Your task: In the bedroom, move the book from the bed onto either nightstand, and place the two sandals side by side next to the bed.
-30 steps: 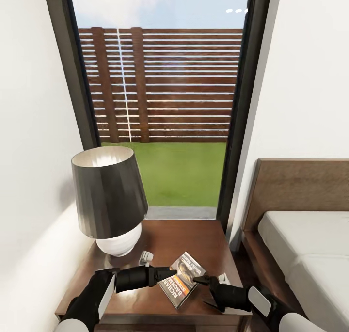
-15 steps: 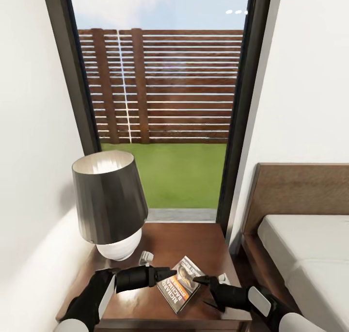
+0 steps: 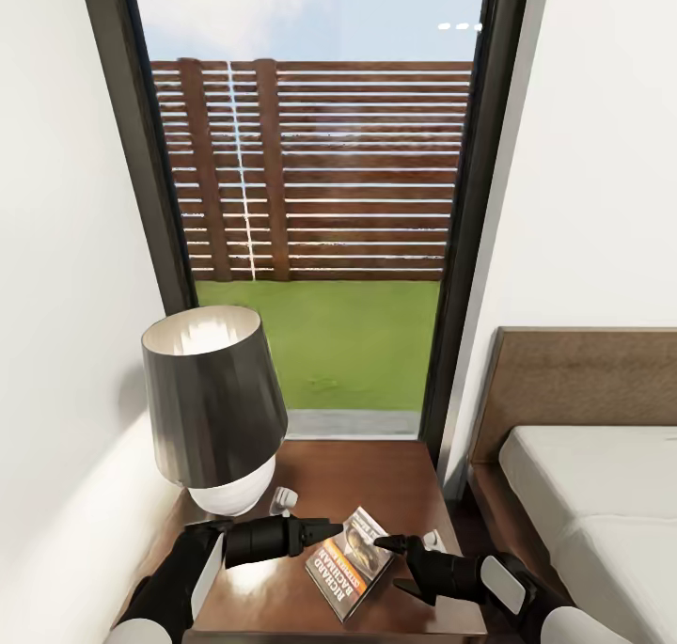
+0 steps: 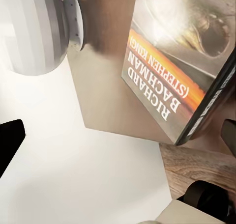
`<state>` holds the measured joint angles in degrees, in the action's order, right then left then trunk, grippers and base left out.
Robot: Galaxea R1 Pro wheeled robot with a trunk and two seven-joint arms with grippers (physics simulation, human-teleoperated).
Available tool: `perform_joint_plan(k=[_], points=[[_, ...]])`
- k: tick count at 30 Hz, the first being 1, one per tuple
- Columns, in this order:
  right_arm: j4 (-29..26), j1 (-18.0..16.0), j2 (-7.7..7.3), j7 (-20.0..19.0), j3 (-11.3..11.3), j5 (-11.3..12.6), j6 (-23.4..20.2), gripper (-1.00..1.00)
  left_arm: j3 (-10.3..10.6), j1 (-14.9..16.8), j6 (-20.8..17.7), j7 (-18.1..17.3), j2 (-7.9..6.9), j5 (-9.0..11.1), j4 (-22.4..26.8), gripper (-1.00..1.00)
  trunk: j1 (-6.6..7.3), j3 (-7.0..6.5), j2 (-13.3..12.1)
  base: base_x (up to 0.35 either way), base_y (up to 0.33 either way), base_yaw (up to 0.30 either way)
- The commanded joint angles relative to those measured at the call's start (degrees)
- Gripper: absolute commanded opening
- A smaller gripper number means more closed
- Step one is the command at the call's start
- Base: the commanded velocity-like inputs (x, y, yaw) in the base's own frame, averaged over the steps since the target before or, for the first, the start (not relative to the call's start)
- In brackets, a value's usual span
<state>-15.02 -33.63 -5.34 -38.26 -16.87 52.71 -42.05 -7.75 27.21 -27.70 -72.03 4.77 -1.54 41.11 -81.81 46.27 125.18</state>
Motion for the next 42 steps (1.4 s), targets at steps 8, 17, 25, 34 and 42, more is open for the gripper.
perform_joint_plan(k=[8,17,25,34,42], points=[[-0.01,-0.03,-0.03,-0.15,-0.23,0.11,-0.14,1.0,-0.25,0.03,-0.6,-0.26,0.08,-0.16,0.02,1.0,1.77,-1.38,-3.2,0.0,0.0,0.0],[-0.01,-0.03,-0.03,-0.15,-0.25,0.11,0.06,1.0,-0.23,0.03,-0.6,-0.26,0.08,-0.18,0.02,1.0,3.75,-3.0,-6.81,0.0,0.0,0.0],[-0.09,-0.03,-0.03,-0.05,-0.27,0.11,0.27,1.0,-0.22,0.03,-0.6,-0.22,0.11,-0.2,0.02,1.0,5.51,-4.43,-10.01,0.0,0.0,0.0],[-0.1,-0.03,0.04,-0.06,-0.27,0.11,0.3,1.0,-0.2,0.03,-0.6,-0.24,0.12,-0.18,0.02,1.0,7.48,-6.05,-13.62,0.0,0.0,0.0],[-0.1,-0.03,0.06,-0.06,-0.27,0.11,0.3,1.0,-0.22,0.03,-0.6,-0.28,0.1,-0.19,0.02,1.0,9.24,-7.49,-16.83,0.0,0.0,0.0]])
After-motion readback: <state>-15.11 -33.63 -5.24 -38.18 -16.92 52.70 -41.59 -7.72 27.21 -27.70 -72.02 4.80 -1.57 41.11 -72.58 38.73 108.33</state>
